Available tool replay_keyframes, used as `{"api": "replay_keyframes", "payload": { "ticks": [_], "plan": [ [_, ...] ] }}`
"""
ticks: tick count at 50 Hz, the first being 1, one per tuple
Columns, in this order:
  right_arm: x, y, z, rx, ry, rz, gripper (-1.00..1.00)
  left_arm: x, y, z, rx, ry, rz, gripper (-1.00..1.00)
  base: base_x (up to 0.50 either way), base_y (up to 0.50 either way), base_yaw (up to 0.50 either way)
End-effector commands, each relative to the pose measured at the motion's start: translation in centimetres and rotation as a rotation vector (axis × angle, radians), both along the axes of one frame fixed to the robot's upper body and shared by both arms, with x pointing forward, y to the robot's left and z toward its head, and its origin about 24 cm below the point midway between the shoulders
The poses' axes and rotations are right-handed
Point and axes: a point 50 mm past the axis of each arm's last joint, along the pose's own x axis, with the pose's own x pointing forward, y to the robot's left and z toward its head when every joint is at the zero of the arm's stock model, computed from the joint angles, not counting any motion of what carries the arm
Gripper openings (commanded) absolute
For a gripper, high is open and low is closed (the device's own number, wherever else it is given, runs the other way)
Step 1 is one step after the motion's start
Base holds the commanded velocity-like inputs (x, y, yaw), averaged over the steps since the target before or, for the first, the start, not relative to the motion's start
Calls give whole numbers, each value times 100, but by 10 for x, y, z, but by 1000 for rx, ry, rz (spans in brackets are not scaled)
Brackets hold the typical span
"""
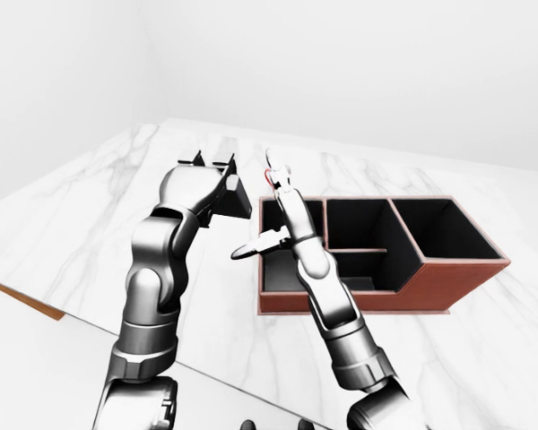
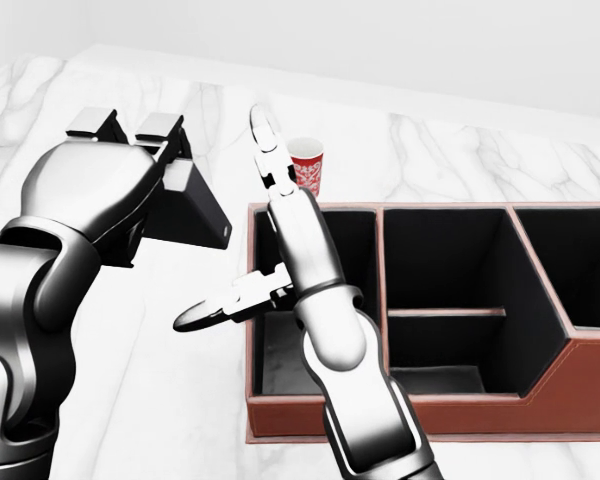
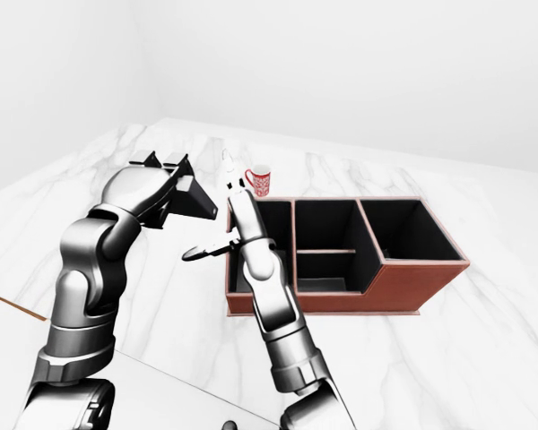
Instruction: Pick up the book and place it in the right compartment of the caddy.
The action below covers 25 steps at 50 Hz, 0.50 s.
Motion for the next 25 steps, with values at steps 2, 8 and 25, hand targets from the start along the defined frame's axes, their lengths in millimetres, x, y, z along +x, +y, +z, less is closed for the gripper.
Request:
{"api": "replay_keyframes", "payload": {
  "ticks": [2, 8, 25],
  "plan": [
    [-6, 5, 23, 29, -90, 15, 100, -2, 1, 12, -7, -72, 5, -100, 0, 0, 0],
    [-3, 6, 10, 15, -39, 9, 100, -4, 1, 14, -6, -74, 3, -100, 0, 0, 0],
    [5, 9, 3, 5, 6, 3, 100, -6, -1, 15, -8, -73, -4, -100, 0, 0, 0]
  ]
}}
